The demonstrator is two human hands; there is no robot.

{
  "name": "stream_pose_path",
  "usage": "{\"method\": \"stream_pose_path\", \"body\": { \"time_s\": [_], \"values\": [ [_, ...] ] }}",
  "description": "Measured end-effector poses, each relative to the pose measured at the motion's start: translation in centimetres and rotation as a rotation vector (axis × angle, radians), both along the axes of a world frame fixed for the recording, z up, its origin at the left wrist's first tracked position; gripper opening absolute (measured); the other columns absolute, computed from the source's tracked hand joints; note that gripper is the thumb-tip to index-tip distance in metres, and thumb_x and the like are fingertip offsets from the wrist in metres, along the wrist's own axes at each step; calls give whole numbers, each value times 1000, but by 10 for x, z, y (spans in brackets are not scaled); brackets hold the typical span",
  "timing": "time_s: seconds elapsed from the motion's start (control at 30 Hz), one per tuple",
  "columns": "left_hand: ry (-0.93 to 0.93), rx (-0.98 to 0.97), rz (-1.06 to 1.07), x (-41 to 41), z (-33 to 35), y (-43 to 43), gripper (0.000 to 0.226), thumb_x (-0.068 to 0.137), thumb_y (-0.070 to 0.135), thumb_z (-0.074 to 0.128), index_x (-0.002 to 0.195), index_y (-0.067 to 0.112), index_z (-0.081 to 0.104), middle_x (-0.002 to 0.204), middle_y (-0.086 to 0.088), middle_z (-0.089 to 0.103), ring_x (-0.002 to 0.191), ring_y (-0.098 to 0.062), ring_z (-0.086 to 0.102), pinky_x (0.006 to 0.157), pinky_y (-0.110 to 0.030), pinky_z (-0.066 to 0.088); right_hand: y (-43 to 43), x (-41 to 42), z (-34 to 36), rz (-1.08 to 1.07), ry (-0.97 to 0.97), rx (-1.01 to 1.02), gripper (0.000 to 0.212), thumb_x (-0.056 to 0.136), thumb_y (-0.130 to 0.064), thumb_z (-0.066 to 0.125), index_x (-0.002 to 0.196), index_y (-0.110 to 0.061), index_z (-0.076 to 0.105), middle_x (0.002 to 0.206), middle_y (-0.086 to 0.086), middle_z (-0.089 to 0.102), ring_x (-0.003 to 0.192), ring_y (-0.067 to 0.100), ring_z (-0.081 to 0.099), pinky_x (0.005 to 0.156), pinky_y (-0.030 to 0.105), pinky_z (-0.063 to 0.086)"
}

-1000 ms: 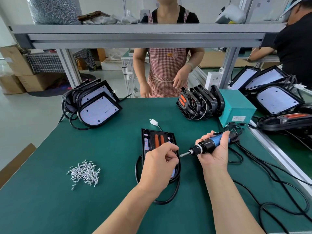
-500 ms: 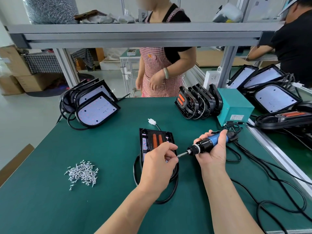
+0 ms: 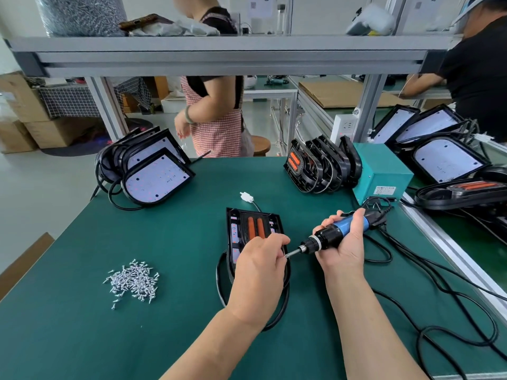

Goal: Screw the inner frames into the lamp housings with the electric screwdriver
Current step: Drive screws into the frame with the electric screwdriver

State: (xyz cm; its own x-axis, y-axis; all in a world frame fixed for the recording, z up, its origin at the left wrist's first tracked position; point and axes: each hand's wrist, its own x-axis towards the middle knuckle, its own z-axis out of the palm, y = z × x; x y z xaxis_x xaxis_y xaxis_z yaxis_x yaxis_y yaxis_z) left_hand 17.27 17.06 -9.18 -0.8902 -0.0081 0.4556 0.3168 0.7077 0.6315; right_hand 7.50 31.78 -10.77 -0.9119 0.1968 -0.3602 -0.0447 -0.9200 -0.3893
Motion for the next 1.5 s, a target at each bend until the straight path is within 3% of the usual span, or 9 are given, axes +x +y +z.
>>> {"method": "stream_pose_path", "body": {
  "time_s": [0.1,0.37,0.5,0.63,0.73,0.87,0.97,1.1,1.5],
  "values": [
    [116,-134,-26,2,-3,1,37,82,-14,64,113,5,71,73,-4,59,75,-27,54,67,-44,53,0,1,1,-4,-9,10,40,92,-57,64,101,-20,53,70,-9,55,57,8,51,61,21,39],
    [197,-224,-40,2,-6,0,46,75,-18,70,115,4,69,72,-4,61,70,-28,55,64,-38,53,0,1,2,6,-27,17,41,92,-57,65,104,-20,53,72,-8,55,57,8,52,60,22,41],
    [148,-222,-32,3,-3,-9,53,76,18,83,125,10,65,81,3,65,78,-22,57,78,-39,53,0,1,1,13,-18,3,40,92,-56,66,100,-19,53,72,-8,54,55,8,52,59,22,40],
    [125,60,192,-8,3,-34,48,78,61,61,112,27,65,92,18,60,89,-8,50,83,-24,37,2,2,1,15,-2,-15,38,91,-55,67,99,-19,55,72,-8,56,56,8,53,59,21,40],
    [-153,335,400,-28,-2,-71,51,85,64,62,118,24,61,101,11,57,101,-14,56,90,-31,41,2,3,1,17,7,-1,36,91,-53,67,96,-19,55,74,-8,55,57,8,53,60,21,40],
    [-546,525,257,-45,-8,-94,86,61,77,65,128,23,56,101,-3,68,91,-23,66,88,-39,52,-3,5,6,33,63,63,34,93,-52,65,94,-19,57,70,-7,54,56,7,50,57,21,39],
    [-596,598,115,-51,-7,-88,92,54,65,71,134,24,54,101,-2,76,90,-18,73,85,-35,56,-9,7,13,27,138,163,32,95,-50,62,96,-18,57,71,-6,52,58,8,48,58,20,39],
    [-553,687,47,-53,-12,-84,70,66,41,73,131,21,58,92,7,80,86,-12,76,91,-37,58,-25,13,30,35,228,251,31,94,-49,64,101,-19,57,70,-5,53,60,8,47,61,20,40],
    [-465,716,11,-55,-23,-86,64,68,40,74,128,28,56,88,-2,80,84,-23,77,92,-50,58,-88,13,84,50,384,618,36,87,-44,66,107,-16,54,62,-2,58,55,11,52,58,20,45]
  ]
}}
